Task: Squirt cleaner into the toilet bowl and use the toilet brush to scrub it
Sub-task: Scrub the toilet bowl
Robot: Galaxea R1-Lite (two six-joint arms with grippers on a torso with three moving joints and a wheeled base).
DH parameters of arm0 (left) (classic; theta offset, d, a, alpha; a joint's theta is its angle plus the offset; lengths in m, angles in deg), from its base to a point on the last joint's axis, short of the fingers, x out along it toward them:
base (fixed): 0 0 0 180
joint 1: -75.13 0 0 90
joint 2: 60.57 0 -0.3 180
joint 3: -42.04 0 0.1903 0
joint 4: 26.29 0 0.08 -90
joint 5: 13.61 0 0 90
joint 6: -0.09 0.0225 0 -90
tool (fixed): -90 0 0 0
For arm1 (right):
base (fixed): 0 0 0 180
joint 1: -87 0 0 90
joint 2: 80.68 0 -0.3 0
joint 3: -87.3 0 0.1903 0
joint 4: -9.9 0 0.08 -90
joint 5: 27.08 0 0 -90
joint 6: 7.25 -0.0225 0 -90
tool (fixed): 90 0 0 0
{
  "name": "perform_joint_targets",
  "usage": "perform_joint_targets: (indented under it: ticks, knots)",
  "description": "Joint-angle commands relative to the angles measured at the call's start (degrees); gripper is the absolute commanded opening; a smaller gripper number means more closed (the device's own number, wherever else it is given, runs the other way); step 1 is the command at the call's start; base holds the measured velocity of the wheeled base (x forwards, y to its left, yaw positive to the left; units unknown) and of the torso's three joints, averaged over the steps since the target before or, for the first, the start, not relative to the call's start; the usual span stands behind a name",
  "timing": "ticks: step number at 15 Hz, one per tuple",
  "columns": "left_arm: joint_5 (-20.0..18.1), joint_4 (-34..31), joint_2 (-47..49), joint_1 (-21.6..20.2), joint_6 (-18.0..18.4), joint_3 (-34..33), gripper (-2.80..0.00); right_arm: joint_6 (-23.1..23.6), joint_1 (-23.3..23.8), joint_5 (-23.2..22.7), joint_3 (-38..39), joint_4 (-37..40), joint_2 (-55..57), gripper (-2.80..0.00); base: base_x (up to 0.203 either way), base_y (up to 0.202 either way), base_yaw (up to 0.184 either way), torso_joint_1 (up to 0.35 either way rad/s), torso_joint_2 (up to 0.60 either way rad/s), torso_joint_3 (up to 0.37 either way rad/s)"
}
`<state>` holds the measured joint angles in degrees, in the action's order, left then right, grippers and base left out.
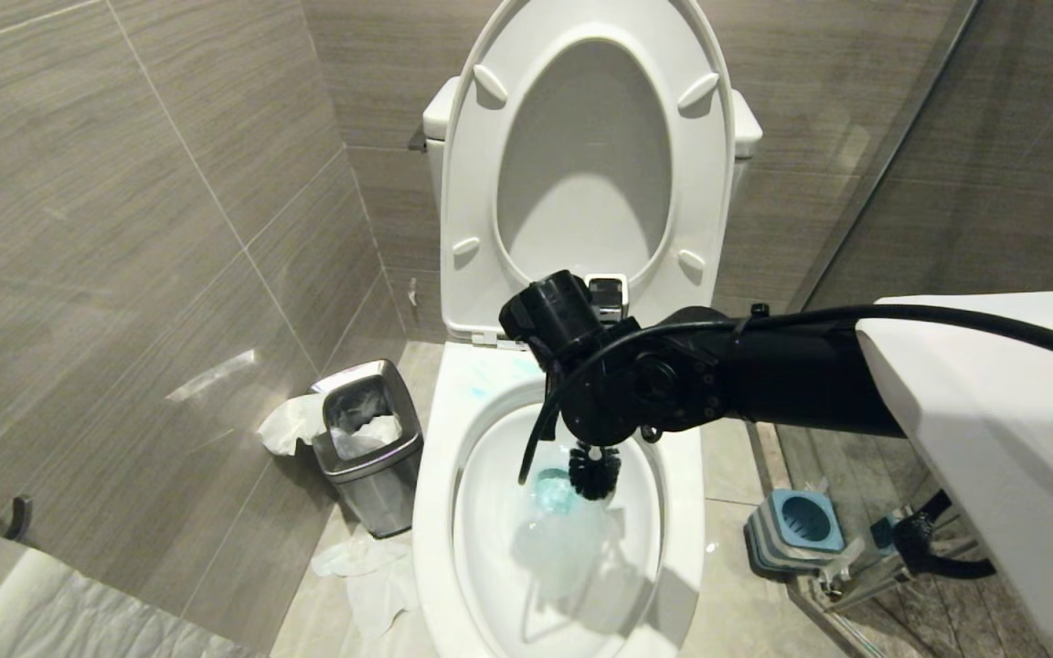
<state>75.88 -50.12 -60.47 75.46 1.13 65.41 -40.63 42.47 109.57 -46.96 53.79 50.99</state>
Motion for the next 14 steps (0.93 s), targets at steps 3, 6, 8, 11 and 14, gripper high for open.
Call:
perform_joint_targets:
  ticks: [3, 6, 8, 11, 14]
  knots:
    - [0.0, 0.0, 0.1, 0.0, 0.0, -0.1, -2.8, 7.2, 0.9, 0.1, -3.1, -7.3, 4.1, -2.8, 0.0, 0.0, 0.0, 0.0, 0.0, 0.0]
    - [0.1, 0.1, 0.1, 0.0, -0.1, -0.1, -2.8, 12.0, -0.3, -2.1, -3.1, -15.6, 6.0, -2.8, 0.0, 0.0, 0.0, 0.0, 0.0, 0.0]
    - [0.1, 0.1, 0.1, 0.0, -0.1, -0.1, -2.8, 12.3, -1.4, -2.4, -3.1, -16.9, 6.5, -2.8, 0.0, 0.0, 0.0, 0.0, 0.0, 0.0]
    - [0.1, 0.1, 0.1, 0.0, -0.1, -0.1, -2.8, 11.7, -3.9, -2.9, -3.1, -17.3, 6.8, -2.8, 0.0, 0.0, 0.0, 0.0, 0.0, 0.0]
    - [0.1, 0.1, 0.1, 0.0, -0.1, -0.1, -2.8, 11.6, -7.1, -3.0, -2.9, -17.2, 5.6, -2.8, 0.0, 0.0, 0.0, 0.0, 0.0, 0.0]
